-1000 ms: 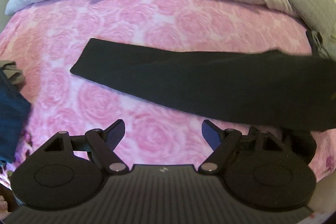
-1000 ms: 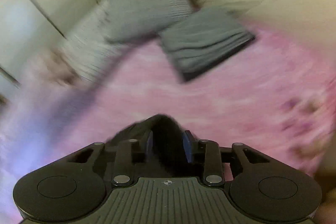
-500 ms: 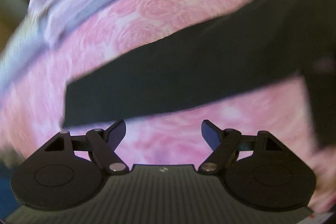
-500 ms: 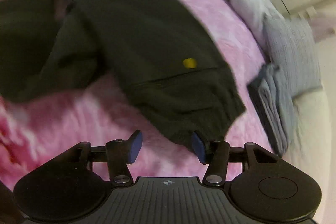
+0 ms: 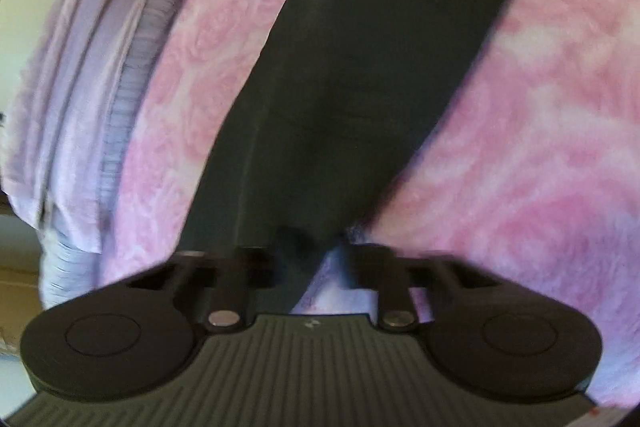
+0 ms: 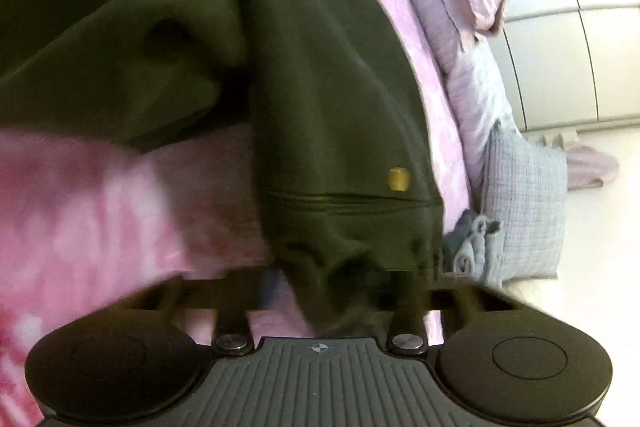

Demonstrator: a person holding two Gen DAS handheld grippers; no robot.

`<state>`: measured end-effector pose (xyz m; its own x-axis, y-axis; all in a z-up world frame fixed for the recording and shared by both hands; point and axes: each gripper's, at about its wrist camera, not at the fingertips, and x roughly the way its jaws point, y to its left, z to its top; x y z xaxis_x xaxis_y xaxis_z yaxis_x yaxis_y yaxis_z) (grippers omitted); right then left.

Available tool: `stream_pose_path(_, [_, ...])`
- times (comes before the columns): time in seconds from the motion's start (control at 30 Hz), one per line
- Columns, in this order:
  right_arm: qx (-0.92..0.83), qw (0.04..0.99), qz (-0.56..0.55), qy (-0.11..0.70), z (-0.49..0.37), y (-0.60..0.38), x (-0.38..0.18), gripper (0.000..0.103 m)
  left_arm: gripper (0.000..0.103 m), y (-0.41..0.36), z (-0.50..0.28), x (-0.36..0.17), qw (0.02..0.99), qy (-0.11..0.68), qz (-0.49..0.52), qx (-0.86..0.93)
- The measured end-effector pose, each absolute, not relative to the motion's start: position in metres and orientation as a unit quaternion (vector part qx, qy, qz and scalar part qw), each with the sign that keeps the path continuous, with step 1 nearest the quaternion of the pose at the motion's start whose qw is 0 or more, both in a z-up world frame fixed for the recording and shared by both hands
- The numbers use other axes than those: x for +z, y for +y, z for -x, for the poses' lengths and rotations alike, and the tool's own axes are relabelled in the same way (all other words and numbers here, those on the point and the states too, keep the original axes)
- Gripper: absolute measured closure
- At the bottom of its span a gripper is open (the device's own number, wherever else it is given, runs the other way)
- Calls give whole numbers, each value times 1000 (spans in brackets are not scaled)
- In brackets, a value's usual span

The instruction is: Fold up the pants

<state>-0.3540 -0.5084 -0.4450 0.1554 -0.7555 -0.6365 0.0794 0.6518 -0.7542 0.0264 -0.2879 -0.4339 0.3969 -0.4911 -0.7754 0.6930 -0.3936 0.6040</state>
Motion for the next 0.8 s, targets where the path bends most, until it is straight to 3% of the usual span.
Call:
stream_pose_path(0.13, [-341, 720, 250, 550, 342, -521, -386, 101, 97, -299, -43, -401, 572, 125, -581, -565])
stream_pose_path(0.27, [-398, 733, 215, 508, 320, -557, -304, 101, 98, -314, -64, -336, 613, 154, -515, -579])
stream_pose_path(0.53, [-496, 728, 164, 443, 259, -736, -226, 99, 98, -439, -131, -228, 723, 169, -332, -582])
stream_pose_path(0.63, [-494, 719, 60, 486, 247, -798, -224, 87, 88, -496, -147, -216, 756, 218, -278, -551])
stream_pose_path(0.7, [-488, 729, -24, 479, 255, -826, -225, 68, 81, -514, -146, -216, 771, 251, -262, -523])
stream_pose_path(0.8, [-489, 752, -94, 433, 293, -822, -229, 61, 64, -494, -130, -222, 781, 281, -246, -501])
